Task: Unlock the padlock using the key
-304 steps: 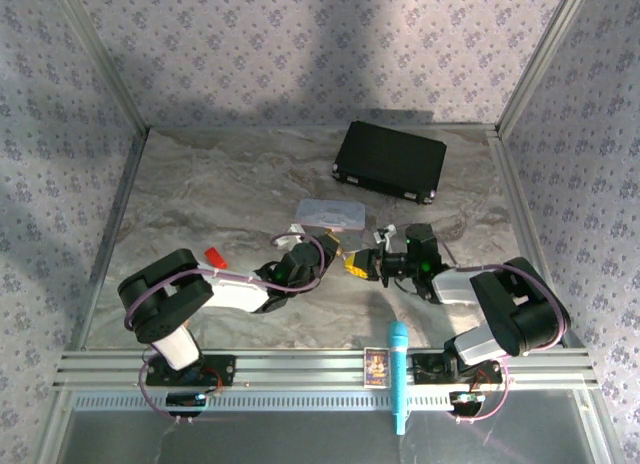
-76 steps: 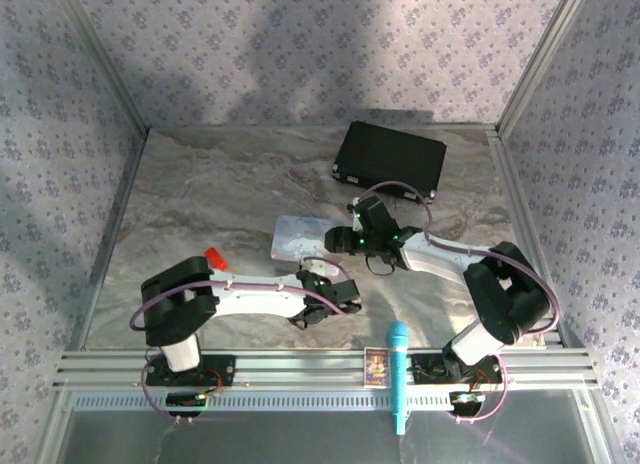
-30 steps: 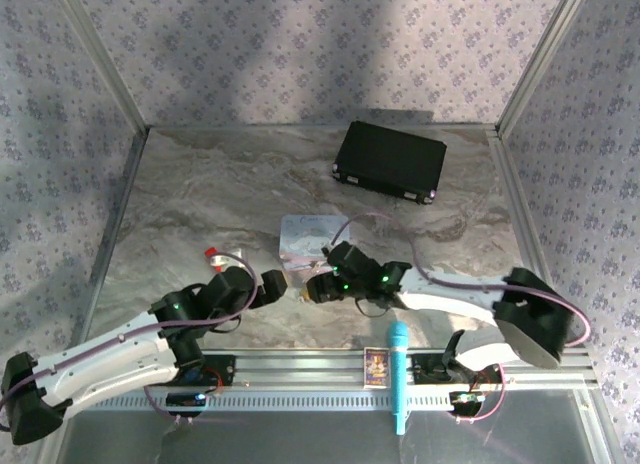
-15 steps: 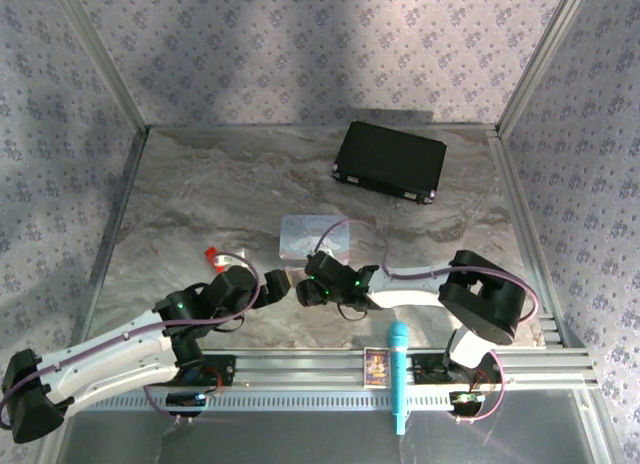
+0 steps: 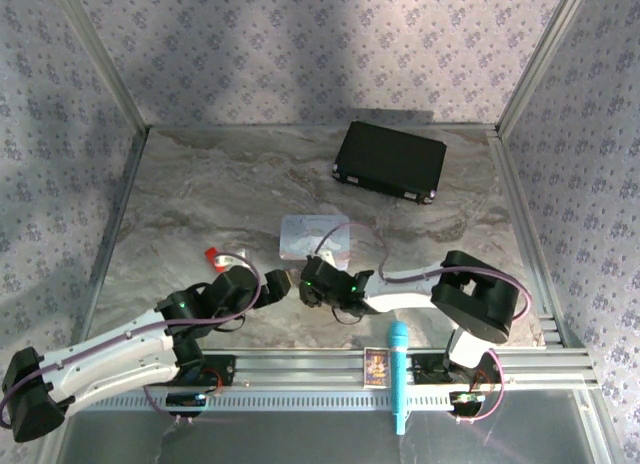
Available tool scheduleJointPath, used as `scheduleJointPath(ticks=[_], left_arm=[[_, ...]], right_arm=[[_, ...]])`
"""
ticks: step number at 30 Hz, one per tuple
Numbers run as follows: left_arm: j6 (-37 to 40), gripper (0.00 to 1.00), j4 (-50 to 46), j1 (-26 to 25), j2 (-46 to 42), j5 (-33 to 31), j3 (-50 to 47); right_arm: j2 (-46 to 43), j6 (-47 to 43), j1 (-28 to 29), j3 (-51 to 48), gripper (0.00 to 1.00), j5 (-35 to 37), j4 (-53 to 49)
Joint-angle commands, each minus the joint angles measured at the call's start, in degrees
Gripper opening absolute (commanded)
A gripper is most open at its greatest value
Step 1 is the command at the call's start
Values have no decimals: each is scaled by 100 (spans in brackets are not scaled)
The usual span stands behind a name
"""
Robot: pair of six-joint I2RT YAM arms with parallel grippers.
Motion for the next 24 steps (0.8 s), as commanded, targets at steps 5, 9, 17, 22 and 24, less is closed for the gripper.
scheduleJointPath(ticks=[5,9,17,22,24], left_arm=[[1056,100,-509,19,614,-540,847],[2597,100,-732,10,1354,-732,1634],[6198,92,-1227,-342,3435,-1708,3278],[6926,88,-1242,-555,4564,-1527,3864],[7004,87,-1182,-627,4754,-1402,3889]], right_arm=[[-409,626,-153,-1140,14,-445,998],[-712,664,-250,-1467,10,-510,1235],[-1252,745,-555,-2267,5,-718,2071],[-1541,772,-668,-2474,4,-710,2212],[-1627,729,-676,-2507,4,-682,2251]])
